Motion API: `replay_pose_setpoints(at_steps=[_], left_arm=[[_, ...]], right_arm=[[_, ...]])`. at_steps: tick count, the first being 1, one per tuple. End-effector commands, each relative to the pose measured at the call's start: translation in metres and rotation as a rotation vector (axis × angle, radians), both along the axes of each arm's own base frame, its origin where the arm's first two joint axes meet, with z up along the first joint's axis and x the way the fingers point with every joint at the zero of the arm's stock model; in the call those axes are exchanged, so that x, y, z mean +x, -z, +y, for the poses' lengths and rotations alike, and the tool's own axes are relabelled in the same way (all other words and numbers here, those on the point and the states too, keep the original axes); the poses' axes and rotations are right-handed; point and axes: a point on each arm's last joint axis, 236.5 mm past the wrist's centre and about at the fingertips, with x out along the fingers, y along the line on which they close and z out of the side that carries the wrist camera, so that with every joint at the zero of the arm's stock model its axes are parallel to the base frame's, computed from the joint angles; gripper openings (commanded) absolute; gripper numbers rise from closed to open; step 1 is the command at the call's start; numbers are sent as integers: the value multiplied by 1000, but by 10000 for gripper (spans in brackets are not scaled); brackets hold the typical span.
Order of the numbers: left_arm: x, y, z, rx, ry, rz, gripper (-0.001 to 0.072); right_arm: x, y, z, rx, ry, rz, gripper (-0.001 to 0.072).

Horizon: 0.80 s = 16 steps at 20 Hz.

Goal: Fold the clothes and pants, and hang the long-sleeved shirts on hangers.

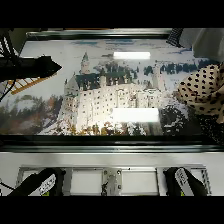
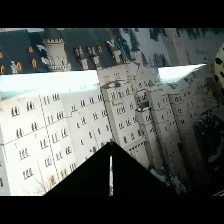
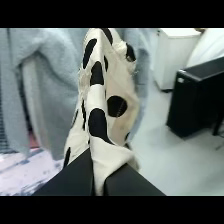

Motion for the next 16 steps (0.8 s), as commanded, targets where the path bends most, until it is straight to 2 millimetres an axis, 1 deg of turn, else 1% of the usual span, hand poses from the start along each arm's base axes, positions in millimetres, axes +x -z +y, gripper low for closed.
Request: replay_pose_setpoints(at_steps=[1, 3, 5, 6, 8, 11, 16], left_arm=[[0, 1, 0, 1, 1, 3, 10], [0, 1, 0, 2, 1, 2, 10], [0, 1, 0, 2, 1, 3, 10], [0, 1, 0, 2, 0, 2, 10], [0, 1, 0, 2, -1, 1, 10], [0, 1, 0, 2, 0, 2, 10], [0, 1, 0, 3, 1, 4, 10]], right_arm=[[-18, -52, -14, -70, 99, -36, 6], [-31, -82, -7, -135, 119, -65, 6], [-44, -107, 2, -188, 133, -96, 6], [-51, -118, 6, -217, 145, -106, 6], [-65, -134, 13, -267, 170, -115, 6], [-78, -144, 22, -296, 182, -129, 6], [-84, -150, 28, -306, 184, -141, 6]])
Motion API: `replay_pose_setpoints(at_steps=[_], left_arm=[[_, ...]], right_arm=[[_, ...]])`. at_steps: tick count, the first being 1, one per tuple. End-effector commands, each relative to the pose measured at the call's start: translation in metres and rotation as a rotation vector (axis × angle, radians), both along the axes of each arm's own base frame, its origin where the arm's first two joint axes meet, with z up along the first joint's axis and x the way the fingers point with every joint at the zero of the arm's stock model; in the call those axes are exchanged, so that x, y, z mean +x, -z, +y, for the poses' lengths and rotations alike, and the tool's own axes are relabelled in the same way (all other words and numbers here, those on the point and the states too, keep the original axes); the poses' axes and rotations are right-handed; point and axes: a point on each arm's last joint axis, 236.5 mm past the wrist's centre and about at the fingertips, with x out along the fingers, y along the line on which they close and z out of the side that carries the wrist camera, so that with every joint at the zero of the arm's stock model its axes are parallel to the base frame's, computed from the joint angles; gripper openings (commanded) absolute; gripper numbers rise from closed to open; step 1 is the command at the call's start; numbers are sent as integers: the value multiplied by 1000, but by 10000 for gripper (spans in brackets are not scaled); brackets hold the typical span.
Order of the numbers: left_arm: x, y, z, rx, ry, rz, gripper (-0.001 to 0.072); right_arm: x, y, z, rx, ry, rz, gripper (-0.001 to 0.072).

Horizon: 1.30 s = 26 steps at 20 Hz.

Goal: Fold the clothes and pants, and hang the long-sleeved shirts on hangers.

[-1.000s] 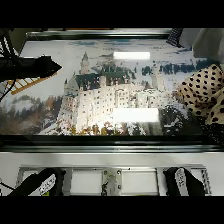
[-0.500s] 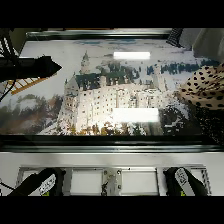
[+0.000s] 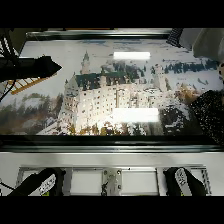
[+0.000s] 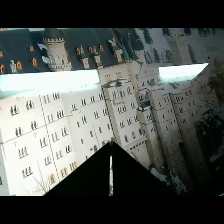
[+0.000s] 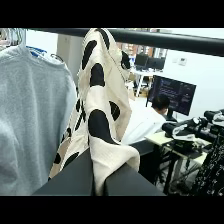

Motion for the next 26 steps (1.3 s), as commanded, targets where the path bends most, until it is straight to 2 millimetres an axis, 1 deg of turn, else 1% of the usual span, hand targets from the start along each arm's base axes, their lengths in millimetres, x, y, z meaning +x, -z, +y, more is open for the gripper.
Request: replay_pose_setpoints(at_steps=[1, 6, 9, 11, 13, 17, 19, 22, 26], left_arm=[[0, 1, 0, 0, 1, 2, 10], [-1, 1, 0, 2, 3, 6, 10], [-5, 5, -1, 6, 16, 25, 10], [-7, 6, -2, 7, 21, 33, 10], [-10, 8, -2, 10, 28, 45, 10], [-14, 11, -3, 13, 39, 62, 10], [-16, 12, -4, 14, 45, 71, 10], [-20, 15, -5, 18, 57, 90, 10], [-21, 15, -5, 19, 59, 94, 10]], right_arm=[[-6, -5, 3, -15, 11, -3, 6], [-8, -5, 0, -28, 31, 8, 6], [-21, -6, -9, -26, 77, 2, 6], [-33, -6, -22, 2, 119, -22, 6], [-50, -4, -40, 45, 173, -61, 6], [-76, 4, -72, 134, 251, -136, 7], [-80, 13, -87, 166, 281, -132, 6], [-83, 36, -110, 229, 322, -92, 6], [-81, 45, -126, 258, 333, -96, 7]])
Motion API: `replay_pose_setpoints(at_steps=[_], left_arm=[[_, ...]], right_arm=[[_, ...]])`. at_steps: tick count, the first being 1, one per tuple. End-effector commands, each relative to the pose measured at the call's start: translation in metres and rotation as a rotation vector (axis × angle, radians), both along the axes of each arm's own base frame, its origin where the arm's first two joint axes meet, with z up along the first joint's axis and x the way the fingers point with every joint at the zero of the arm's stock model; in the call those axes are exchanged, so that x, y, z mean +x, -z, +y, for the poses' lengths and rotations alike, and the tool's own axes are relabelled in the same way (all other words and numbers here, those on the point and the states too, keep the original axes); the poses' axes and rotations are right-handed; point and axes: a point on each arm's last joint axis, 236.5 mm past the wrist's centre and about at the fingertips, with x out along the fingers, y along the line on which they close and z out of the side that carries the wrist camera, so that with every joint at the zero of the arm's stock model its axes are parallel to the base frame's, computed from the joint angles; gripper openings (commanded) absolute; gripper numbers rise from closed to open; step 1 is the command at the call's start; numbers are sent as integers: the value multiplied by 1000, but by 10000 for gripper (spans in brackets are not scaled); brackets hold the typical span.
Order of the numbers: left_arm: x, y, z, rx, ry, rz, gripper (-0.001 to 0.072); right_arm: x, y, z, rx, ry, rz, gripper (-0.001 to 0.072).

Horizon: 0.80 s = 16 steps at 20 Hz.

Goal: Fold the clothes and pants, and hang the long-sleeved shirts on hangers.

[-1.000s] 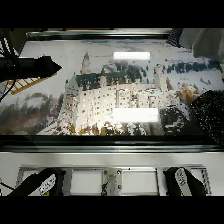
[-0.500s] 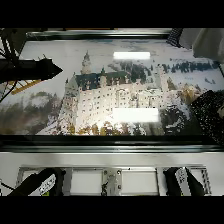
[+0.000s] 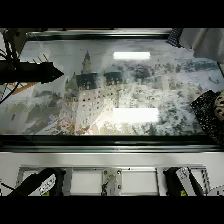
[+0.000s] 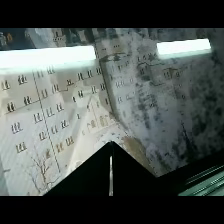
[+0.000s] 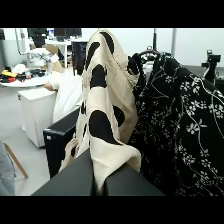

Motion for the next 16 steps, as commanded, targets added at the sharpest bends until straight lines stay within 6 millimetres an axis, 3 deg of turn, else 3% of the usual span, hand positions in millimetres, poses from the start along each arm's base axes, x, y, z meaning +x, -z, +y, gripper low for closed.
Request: replay_pose_setpoints(at_steps=[1, 5, 12, 16], left_arm=[[-2, 2, 0, 1, 5, 10, 10], [-3, 2, -1, 2, 8, 15, 10], [-3, 2, -1, 1, 8, 15, 10], [-6, 4, -1, 4, 15, 25, 10]], right_arm=[[0, 8, -14, 29, 11, -15, 7], [-2, -9, -13, -12, 3, -100, 7], [12, 45, -38, 158, 4, -10, 7], [12, 44, -39, 157, 3, -15, 7]])
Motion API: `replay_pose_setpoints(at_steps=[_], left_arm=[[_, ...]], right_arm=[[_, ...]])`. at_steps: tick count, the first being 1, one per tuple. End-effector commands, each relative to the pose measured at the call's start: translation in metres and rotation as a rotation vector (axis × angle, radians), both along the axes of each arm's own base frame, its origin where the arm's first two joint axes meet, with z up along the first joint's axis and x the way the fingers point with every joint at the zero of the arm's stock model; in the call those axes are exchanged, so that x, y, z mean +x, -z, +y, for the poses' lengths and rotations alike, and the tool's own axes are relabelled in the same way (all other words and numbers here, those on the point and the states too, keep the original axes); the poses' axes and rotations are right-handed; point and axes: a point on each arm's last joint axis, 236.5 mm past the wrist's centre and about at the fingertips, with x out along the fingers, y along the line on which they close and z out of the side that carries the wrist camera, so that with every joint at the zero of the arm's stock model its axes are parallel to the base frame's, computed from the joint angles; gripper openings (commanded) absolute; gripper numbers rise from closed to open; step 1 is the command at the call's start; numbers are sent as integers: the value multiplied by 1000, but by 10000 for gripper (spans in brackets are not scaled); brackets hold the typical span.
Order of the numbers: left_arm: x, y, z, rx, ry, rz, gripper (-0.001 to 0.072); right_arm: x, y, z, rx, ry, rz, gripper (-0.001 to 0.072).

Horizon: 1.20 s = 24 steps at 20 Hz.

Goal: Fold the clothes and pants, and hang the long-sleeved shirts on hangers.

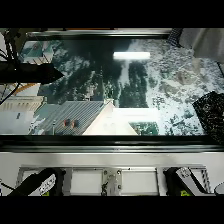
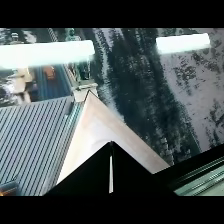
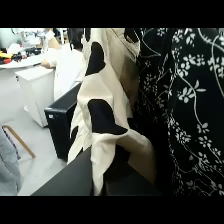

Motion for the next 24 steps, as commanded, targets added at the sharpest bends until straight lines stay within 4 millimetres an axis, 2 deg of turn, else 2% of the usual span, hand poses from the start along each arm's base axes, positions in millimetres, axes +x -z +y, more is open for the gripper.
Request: replay_pose_setpoints(at_steps=[1, 3, 5, 9, 12, 15, 18, 19, 20, 21, 23, 24], left_arm=[[-3, 3, 0, 5, 10, 14, 10], [-5, 4, -1, 6, 15, 24, 10], [-6, 4, -1, 7, 17, 26, 10], [-11, 7, -2, 11, 30, 45, 10], [-13, 8, -6, 15, 43, 47, 10], [-15, 7, -19, 18, 75, 38, 10], [-17, 5, -34, 16, 107, 21, 10], [-19, 5, -38, 17, 119, 21, 10], [-20, 5, -40, 17, 126, 21, 10], [-21, 5, -43, 17, 133, 21, 10], [-22, 5, -44, 17, 136, 22, 10], [-22, 5, -43, 17, 135, 21, 10]], right_arm=[[0, -1, 0, -3, 1, -6, 7], [-3, -16, 3, -56, 4, -34, 7], [-3, -19, 4, -67, 5, -38, 7], [-10, -12, -4, -37, 27, -40, 7], [-27, -1, -15, 14, 71, -52, 7], [-35, 9, -19, 53, 92, -39, 8], [-34, 8, -17, 54, 85, -45, 41], [-34, 6, -15, 52, 80, -53, 247], [-33, 3, -12, 48, 73, -64, 493], [-34, -3, -7, 37, 68, -75, 624], [-36, -26, 14, -10, 39, -133, 549], [-37, -42, 28, -48, 17, -173, 483]])
